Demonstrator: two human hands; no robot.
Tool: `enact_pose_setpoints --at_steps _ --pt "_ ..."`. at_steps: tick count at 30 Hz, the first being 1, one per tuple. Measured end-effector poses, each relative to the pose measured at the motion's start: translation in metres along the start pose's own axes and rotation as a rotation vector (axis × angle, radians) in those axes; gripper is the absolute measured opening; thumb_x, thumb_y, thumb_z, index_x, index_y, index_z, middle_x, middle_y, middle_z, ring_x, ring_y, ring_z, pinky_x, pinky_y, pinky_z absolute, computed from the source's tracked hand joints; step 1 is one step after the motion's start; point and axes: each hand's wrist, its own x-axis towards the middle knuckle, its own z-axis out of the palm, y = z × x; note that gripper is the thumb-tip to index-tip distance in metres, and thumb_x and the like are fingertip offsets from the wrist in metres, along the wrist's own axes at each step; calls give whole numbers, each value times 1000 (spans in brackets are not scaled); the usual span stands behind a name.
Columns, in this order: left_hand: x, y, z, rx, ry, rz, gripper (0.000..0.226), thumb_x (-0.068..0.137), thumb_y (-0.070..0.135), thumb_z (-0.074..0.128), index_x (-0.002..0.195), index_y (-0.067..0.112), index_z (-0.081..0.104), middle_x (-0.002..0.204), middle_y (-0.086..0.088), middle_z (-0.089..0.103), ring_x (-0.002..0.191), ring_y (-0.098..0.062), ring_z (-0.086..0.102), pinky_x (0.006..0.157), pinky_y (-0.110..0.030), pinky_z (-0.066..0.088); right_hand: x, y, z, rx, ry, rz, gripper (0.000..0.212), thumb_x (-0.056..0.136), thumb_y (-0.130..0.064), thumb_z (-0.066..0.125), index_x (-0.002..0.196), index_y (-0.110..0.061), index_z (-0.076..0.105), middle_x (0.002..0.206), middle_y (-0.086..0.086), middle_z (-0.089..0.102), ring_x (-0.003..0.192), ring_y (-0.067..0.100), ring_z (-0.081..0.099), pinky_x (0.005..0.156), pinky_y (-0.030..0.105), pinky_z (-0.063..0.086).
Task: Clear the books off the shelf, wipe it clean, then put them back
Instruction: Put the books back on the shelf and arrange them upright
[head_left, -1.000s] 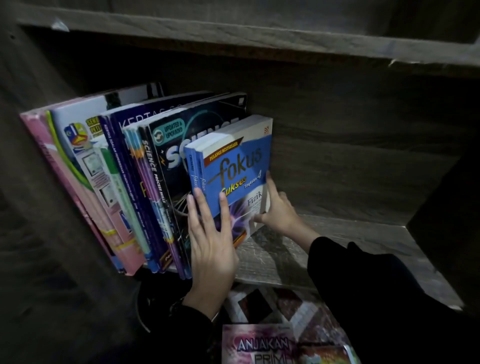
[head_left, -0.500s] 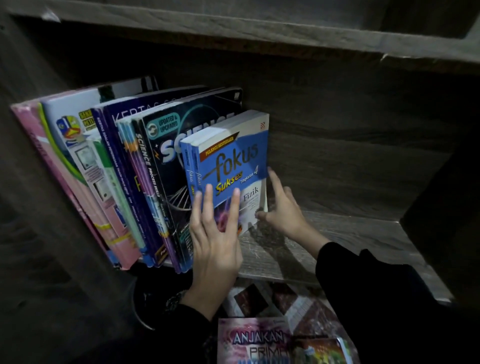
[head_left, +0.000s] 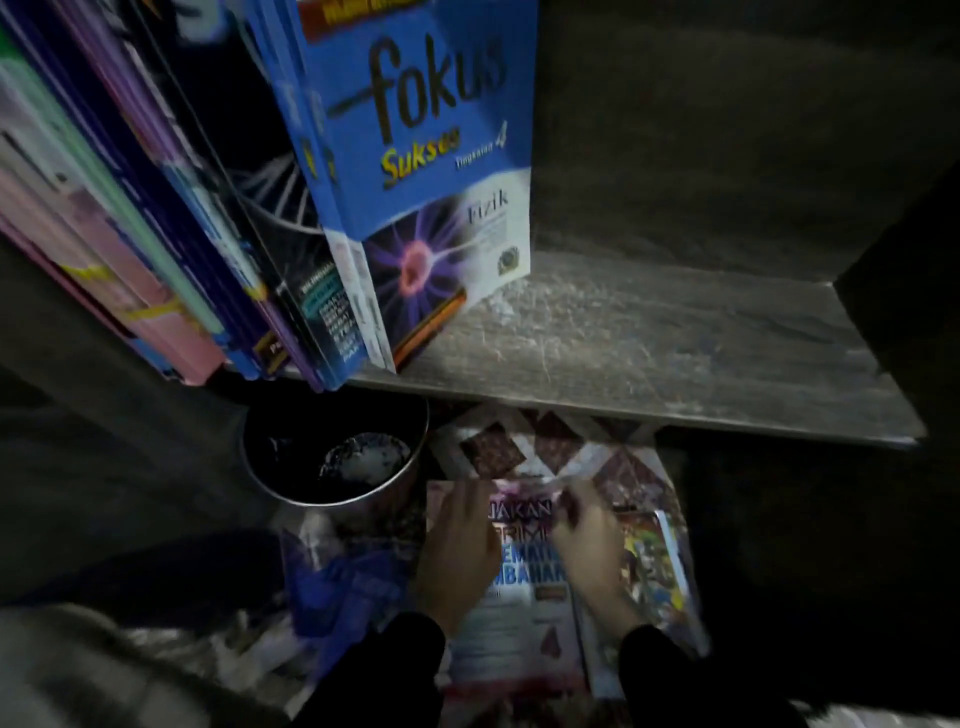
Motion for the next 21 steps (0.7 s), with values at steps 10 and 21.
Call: enact_pose_setpoints --at_steps 10,21 --pt "-68 -63 83 -308 -325 -657 80 67 10 45 146 13 30 149 -9 32 138 -28 30 112 -35 28 -69 130 73 -65 -527 431 86 72 -48 45 143 -2 29 114 17 48 103 23 48 91 35 43" --pt "-65 -77 91 -726 -252 -793 97 54 30 69 142 17 29 133 -4 52 121 -19 53 102 -46 42 -41 207 57 -55 -438 424 77 81 -69 47 145 -31 26 127 1 57 109 24 60 82 47 54"
